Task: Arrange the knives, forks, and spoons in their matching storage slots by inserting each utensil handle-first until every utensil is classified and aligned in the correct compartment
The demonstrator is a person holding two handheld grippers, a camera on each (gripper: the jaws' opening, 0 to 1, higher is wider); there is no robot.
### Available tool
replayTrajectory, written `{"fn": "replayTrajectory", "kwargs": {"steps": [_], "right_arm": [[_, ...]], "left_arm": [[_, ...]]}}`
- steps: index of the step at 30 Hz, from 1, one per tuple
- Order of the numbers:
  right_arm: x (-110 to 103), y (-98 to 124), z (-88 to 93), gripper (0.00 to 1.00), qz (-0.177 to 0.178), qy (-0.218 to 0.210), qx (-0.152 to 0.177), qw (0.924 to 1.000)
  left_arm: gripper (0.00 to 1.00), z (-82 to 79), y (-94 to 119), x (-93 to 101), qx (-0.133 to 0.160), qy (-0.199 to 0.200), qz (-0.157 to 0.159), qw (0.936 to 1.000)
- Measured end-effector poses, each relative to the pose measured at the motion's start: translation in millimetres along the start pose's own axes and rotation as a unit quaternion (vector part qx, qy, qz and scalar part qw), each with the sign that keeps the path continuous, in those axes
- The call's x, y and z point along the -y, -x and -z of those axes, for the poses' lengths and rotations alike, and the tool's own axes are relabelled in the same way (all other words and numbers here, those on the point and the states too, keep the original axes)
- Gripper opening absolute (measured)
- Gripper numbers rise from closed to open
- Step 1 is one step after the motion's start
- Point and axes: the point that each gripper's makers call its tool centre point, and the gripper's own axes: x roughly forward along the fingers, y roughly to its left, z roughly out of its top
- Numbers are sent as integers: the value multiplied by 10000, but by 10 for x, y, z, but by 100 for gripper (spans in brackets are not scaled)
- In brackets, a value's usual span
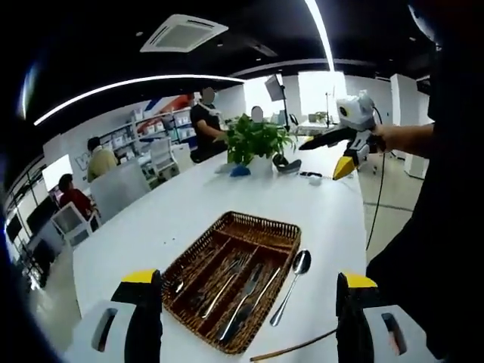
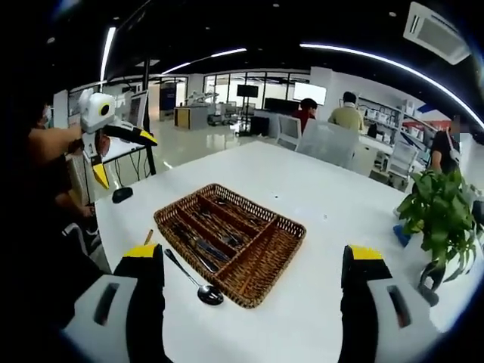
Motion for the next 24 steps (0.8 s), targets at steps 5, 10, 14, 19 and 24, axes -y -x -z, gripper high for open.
{"fn": "replayTrajectory", "kwargs": {"steps": [5, 10, 14, 19, 24], "right_arm": [[-7, 47, 46, 99, 26, -36, -4, 10000], [-1, 77, 60, 99, 49, -57, 10, 10000], [2, 105, 53, 99, 85, -101, 60, 9999], [0, 146, 90, 99, 96, -111, 53, 9999], [23, 180, 110, 99, 143, -157, 45, 9998]], "left_arm": [[89, -41, -300, 230, -42, -281, 488, 9984], [84, -27, -516, 444, -283, -590, 939, 9934], [83, -4, -645, 532, -313, -648, 1051, 9919], [79, 117, -792, 624, -446, -656, 1232, 9892], [77, 257, -910, 684, -589, -651, 1340, 9871]]}}
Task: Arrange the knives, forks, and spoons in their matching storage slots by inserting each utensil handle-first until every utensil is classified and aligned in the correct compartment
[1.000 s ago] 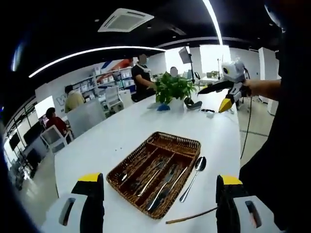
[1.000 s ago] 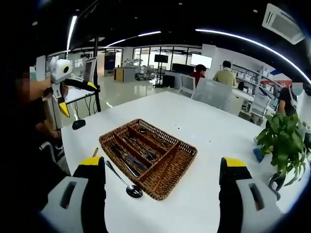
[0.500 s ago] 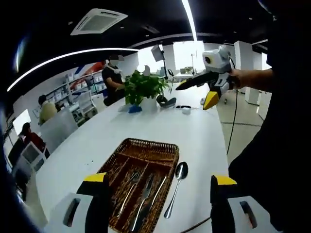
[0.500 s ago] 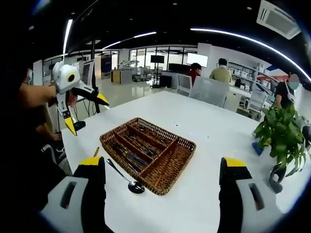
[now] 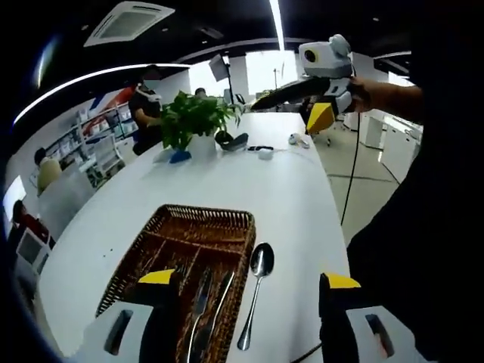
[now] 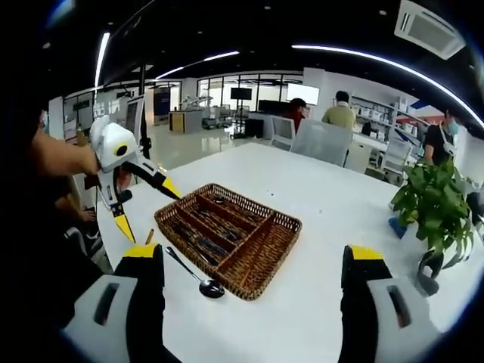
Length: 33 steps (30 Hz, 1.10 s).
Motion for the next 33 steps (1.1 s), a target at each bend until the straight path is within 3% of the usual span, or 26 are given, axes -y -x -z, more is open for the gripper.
{"fn": "replayTrajectory", "kwargs": {"steps": [5, 13, 17, 19, 25, 29, 33], "right_arm": [[-3, 33, 37, 99, 34, -36, -20, 10000], [20, 88, 71, 99, 38, -208, 4, 9998], [40, 116, 73, 99, 69, -203, 1, 9998], [43, 124, 85, 99, 71, -184, -29, 9998], [62, 158, 114, 99, 105, -129, -88, 9998], [60, 175, 131, 99, 117, -89, -126, 9998], [52, 189, 147, 99, 123, -44, -168, 9998]], "left_arm": [[74, 82, -142, 63, -84, -32, 141, 9999], [59, 209, -322, 135, -248, -69, 291, 9992], [57, 361, -514, 166, -519, -167, 219, 9983], [55, 362, -592, 247, -434, 107, 420, 9981], [51, 488, -758, 250, -516, 195, 395, 9977], [41, 627, -891, 244, -535, 296, 340, 9976], [41, 736, -1022, 265, -613, 301, 270, 9973]]}}
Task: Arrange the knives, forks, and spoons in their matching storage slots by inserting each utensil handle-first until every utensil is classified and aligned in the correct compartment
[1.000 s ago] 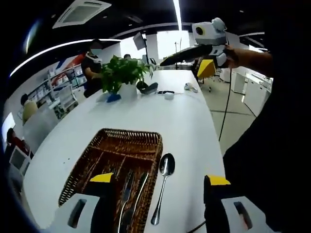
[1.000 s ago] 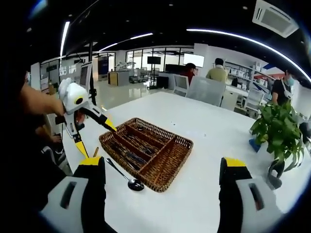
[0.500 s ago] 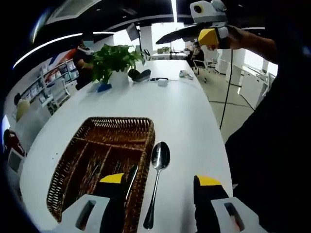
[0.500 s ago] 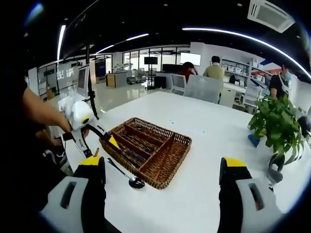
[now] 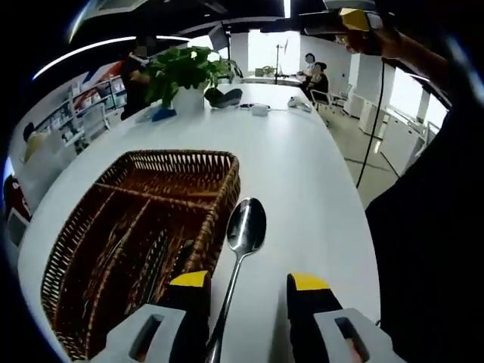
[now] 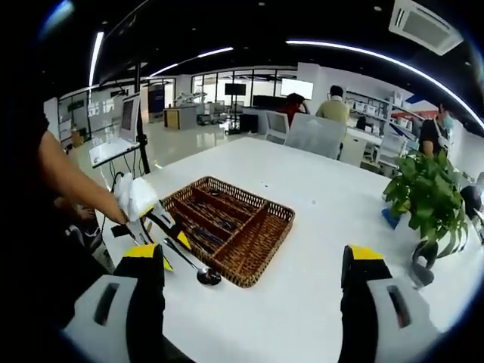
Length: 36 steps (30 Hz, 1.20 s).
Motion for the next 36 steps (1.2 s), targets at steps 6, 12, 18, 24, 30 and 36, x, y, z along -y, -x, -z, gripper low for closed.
{"fn": "replayTrajectory", "kwargs": {"steps": [6, 12, 18, 24, 30, 36], "right_arm": [[-21, -4, 38, 99, 3, 42, -63, 10000], [-76, -20, 39, 99, -10, 64, -77, 9999], [-53, -22, 40, 99, 19, 46, -68, 10000], [-75, -41, 33, 99, -28, 76, -61, 9999], [-60, -34, 47, 99, -25, 49, -63, 10000], [-53, -32, 54, 99, -11, 39, -88, 10000]], "left_arm": [[41, 39, -175, 41, -93, 41, 114, 9999], [35, 71, -198, 90, -65, 238, 222, 9994], [20, 105, -179, 107, -167, 138, 322, 9992], [12, 98, -200, 94, -342, -264, 321, 9986], [5, 68, -246, 127, -330, -634, 333, 9969], [2, 17, -283, 177, -87, -954, 335, 9948]]}}
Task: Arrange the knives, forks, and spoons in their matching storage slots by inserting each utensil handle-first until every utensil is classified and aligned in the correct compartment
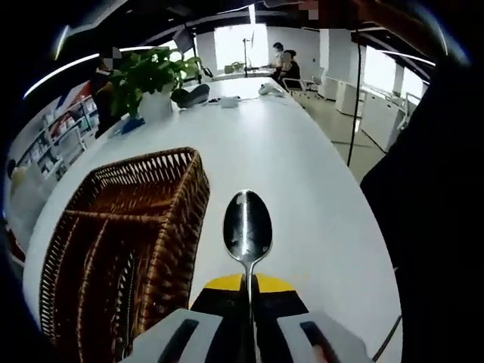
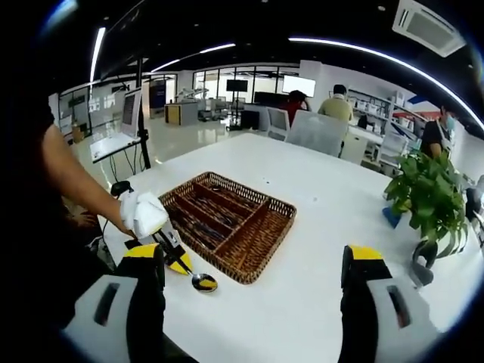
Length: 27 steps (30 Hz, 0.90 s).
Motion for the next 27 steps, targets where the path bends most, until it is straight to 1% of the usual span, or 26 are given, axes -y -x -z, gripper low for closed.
{"fn": "replayTrajectory", "kwargs": {"steps": [2, 4, 7, 8, 9, 11, 13, 14, 15, 16, 17, 21, 22, 27], "right_arm": [[3, 0, -5, 99, 11, -1, 5, 10000], [4, -2, -6, 99, 16, -8, 0, 10000], [-2, -3, -15, 99, 14, -2, 9, 10000], [-5, -4, -18, 99, 9, -1, 11, 10000], [-3, -3, -18, 99, 11, 9, 10, 10000], [34, -1, -25, 99, 95, 45, 37, 9999], [34, -12, -20, 99, 47, -19, 20, 10000], [34, -16, -25, 99, 50, -7, 27, 10000], [24, -27, -36, 99, 39, 24, 29, 10000], [17, -35, -43, 99, 28, 37, 29, 10000], [7, -42, -56, 99, 7, 50, 43, 10000], [-9, -58, -72, 99, -32, 58, 77, 9999], [-16, -62, -73, 99, -50, 59, 86, 9999], [-48, -71, -87, 99, -124, 108, 98, 9998]], "left_arm": [[1, -3, 5, -12, -21, 47, -5, 10000], [1, -3, 2, -27, -64, 177, -2, 9998], [0, 5, 13, -11, -110, 114, -46, 9999], [0, -26, 27, -7, -16, 131, -29, 9999], [0, -62, 51, -20, 30, 233, -30, 9997], [0, -104, 106, -55, 38, 210, -55, 9998], [0, -149, 155, -88, 39, 233, -60, 9997], [0, -159, 165, -85, 37, 240, 4, 9997], [0, -155, 183, -42, -33, 320, 180, 9993], [0, -166, 200, -59, -41, 280, 130, 9995], [0, -174, 231, -46, -75, 264, 183, 9995], [0, -244, 355, -47, -96, 212, 174, 9996], [0, -259, 384, -32, -105, 210, 215, 9995], [0, -269, 452, 32, -282, 26, 317, 9991]]}}
